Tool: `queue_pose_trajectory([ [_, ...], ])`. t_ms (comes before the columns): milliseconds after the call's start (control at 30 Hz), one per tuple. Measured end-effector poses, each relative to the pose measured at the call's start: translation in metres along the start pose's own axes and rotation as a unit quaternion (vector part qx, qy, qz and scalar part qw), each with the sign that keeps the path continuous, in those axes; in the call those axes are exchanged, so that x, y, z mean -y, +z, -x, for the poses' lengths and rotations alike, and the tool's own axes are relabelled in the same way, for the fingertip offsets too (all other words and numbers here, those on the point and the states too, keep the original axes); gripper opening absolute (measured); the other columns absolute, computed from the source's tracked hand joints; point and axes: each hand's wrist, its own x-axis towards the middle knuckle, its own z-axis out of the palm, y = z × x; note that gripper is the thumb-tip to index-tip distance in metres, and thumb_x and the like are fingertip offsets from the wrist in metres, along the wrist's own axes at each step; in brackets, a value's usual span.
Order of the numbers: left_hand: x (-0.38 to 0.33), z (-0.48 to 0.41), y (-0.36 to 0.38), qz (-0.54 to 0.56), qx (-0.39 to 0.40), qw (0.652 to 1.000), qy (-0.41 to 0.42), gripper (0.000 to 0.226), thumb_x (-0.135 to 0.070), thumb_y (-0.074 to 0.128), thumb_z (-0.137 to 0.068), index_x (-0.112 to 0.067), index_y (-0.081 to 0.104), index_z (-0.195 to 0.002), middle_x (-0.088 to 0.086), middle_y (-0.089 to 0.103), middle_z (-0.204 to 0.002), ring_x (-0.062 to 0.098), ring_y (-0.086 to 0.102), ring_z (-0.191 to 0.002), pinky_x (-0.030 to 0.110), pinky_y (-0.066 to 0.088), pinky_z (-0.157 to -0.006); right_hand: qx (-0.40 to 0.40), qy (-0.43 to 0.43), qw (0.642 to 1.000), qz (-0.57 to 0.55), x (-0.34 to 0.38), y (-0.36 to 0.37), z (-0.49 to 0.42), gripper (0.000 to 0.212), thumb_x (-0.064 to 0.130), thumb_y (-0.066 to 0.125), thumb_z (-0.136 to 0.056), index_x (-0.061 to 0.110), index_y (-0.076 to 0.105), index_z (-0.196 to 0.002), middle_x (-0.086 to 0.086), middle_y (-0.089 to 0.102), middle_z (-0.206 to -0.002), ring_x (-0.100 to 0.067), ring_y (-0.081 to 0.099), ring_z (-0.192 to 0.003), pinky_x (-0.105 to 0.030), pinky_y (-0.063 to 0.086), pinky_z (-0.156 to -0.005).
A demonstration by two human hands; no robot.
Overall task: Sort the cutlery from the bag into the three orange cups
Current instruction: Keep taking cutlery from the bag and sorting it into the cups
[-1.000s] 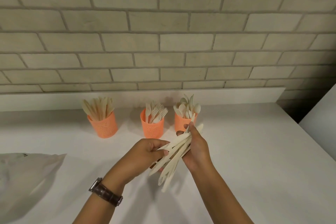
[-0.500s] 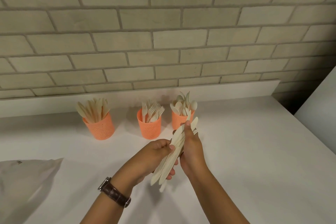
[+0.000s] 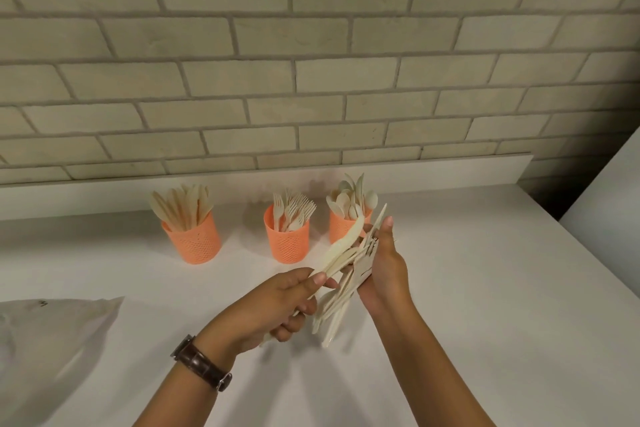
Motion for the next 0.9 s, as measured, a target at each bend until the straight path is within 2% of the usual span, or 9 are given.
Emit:
queue_pose_trajectory([
  [100,0.005,0.002,-0.008,0.03,0.026,0.999,0.013,0.029,-0.035,0.047,-0.092,-0.021,0.058,-0.114,-0.006,0.032,-0.063,0.007,0.021,-0.048,0.015,0.018,-0.043,0.027,-0.007,1.0,-0.013,0.004,-0.002,-0.001,0.026,0.036,0.049,-0.096,0.01,0.054,-0.098,-0.004,0.051,-0.062,-0.015,0.047,-0.049,-0.025,0.039,-0.045],
  [200,0.009,0.0,-0.008,0.105,0.009,0.994,0.03,0.025,-0.029,0.04,-0.097,-0.012,0.056,-0.106,-0.005,0.032,-0.059,0.009,0.025,-0.048,0.017,0.025,-0.043,0.039,-0.002,0.999,-0.008,0.004,-0.003,-0.003,0.011,0.022,0.05,-0.097,0.012,0.05,-0.092,-0.002,0.048,-0.059,-0.014,0.043,-0.046,-0.024,0.036,-0.045],
  [300,0.011,-0.003,-0.005,0.147,-0.021,0.987,0.064,0.023,-0.025,0.035,-0.099,-0.007,0.048,-0.093,0.0,0.039,-0.061,0.012,0.034,-0.049,0.021,0.033,-0.048,0.056,0.003,0.998,0.006,0.001,-0.001,-0.002,0.01,0.02,0.049,-0.097,0.013,0.049,-0.091,-0.003,0.047,-0.061,-0.013,0.042,-0.046,-0.024,0.035,-0.044],
  [433,0.01,-0.007,-0.007,0.187,-0.047,0.977,0.093,0.022,-0.022,0.036,-0.099,-0.006,0.049,-0.09,0.003,0.047,-0.081,0.011,0.034,-0.047,0.019,0.032,-0.045,0.075,0.01,0.997,0.025,-0.005,0.003,-0.001,0.011,0.02,0.053,-0.095,0.014,0.048,-0.087,-0.002,0.047,-0.06,-0.013,0.042,-0.044,-0.023,0.035,-0.044],
  [500,0.011,-0.009,-0.009,0.191,-0.064,0.974,0.105,0.023,-0.021,0.036,-0.099,-0.006,0.052,-0.094,0.002,0.045,-0.084,0.009,0.03,-0.046,0.017,0.029,-0.043,0.078,0.015,0.997,0.019,-0.006,0.003,-0.002,0.013,0.02,0.055,-0.094,0.015,0.047,-0.085,-0.002,0.048,-0.058,-0.013,0.042,-0.043,-0.023,0.034,-0.044],
  [633,0.013,-0.01,-0.015,0.206,-0.065,0.97,0.111,0.03,-0.023,0.034,-0.099,-0.008,0.054,-0.117,-0.001,0.043,-0.069,0.007,0.026,-0.046,0.016,0.025,-0.042,0.078,0.02,0.996,0.023,-0.01,0.003,-0.005,0.015,0.019,0.054,-0.095,0.015,0.046,-0.083,-0.001,0.047,-0.057,-0.012,0.042,-0.042,-0.022,0.034,-0.043],
  [733,0.015,-0.009,-0.028,0.204,-0.089,0.967,0.121,0.033,-0.01,0.029,-0.098,-0.012,0.052,-0.121,-0.001,0.04,-0.066,0.009,0.027,-0.048,0.017,0.025,-0.044,0.08,0.023,0.996,0.037,-0.015,0.006,-0.009,0.016,0.018,0.052,-0.095,0.016,0.046,-0.081,-0.002,0.047,-0.058,-0.012,0.042,-0.041,-0.02,0.034,-0.042],
  [833,0.012,-0.002,-0.051,0.174,-0.135,0.965,0.139,0.034,-0.001,0.027,-0.094,-0.013,0.052,-0.115,0.0,0.046,-0.069,0.01,0.036,-0.052,0.019,0.033,-0.05,0.087,0.027,0.994,0.053,-0.021,0.01,-0.015,0.016,0.017,0.052,-0.095,0.017,0.048,-0.08,-0.001,0.046,-0.058,-0.013,0.04,-0.043,-0.021,0.033,-0.042],
  [900,0.01,0.0,-0.076,0.148,-0.183,0.961,0.148,0.026,-0.003,0.03,-0.096,-0.016,0.05,-0.105,0.0,0.053,-0.075,0.012,0.046,-0.062,0.023,0.04,-0.062,0.095,0.027,0.993,0.063,-0.025,0.013,-0.018,0.014,0.018,0.052,-0.095,0.017,0.049,-0.081,-0.001,0.046,-0.057,-0.013,0.039,-0.044,-0.021,0.033,-0.041],
])
